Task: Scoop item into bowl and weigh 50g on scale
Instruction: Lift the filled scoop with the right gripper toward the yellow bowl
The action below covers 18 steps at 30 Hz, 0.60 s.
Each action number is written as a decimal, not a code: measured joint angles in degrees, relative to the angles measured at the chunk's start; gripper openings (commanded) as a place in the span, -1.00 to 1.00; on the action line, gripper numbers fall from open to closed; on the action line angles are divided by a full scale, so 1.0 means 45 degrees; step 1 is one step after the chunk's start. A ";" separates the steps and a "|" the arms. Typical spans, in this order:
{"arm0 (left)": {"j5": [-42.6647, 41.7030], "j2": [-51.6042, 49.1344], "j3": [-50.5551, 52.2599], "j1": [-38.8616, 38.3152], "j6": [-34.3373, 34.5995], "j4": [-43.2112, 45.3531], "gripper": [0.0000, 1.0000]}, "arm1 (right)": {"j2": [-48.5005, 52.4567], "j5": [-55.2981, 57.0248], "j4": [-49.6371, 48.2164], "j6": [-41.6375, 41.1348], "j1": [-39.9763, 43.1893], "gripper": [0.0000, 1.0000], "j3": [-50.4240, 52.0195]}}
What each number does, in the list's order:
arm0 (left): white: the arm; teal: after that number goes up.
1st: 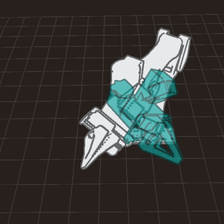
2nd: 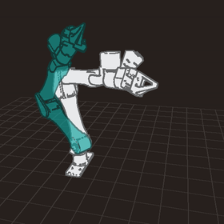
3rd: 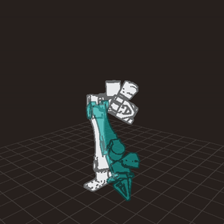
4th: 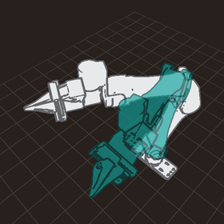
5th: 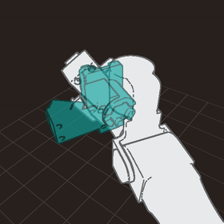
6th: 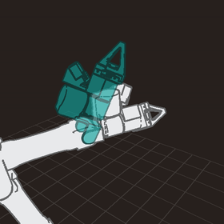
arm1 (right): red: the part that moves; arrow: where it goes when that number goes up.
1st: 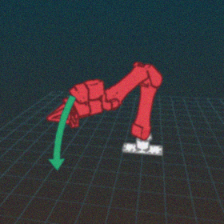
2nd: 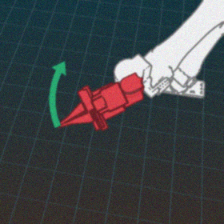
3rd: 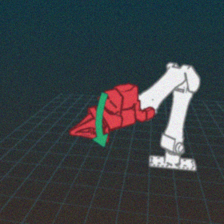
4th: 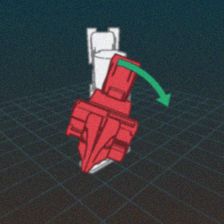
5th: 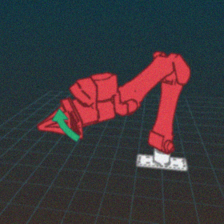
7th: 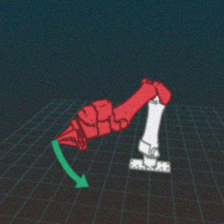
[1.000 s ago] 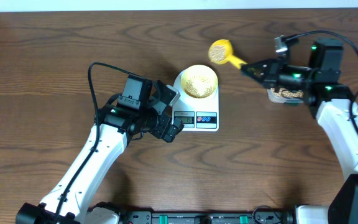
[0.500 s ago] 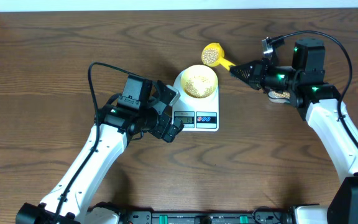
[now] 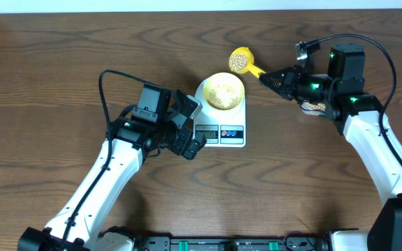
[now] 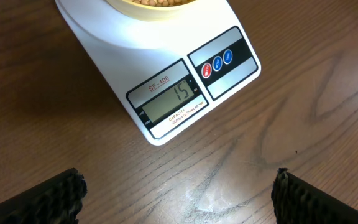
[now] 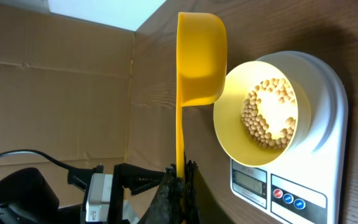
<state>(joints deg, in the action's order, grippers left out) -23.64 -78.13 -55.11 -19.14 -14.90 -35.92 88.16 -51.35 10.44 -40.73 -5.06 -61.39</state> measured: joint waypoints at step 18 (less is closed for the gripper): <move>0.0000 0.0000 0.0000 0.0000 0.0000 0.0000 0.96 | 0.0019 0.0301 0.1112 0.4643 -0.0010 -0.98 -0.0005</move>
<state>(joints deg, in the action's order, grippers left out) -23.64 -78.13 -55.11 -19.14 -14.90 -35.92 88.25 -50.00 15.44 -19.84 -5.10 -61.41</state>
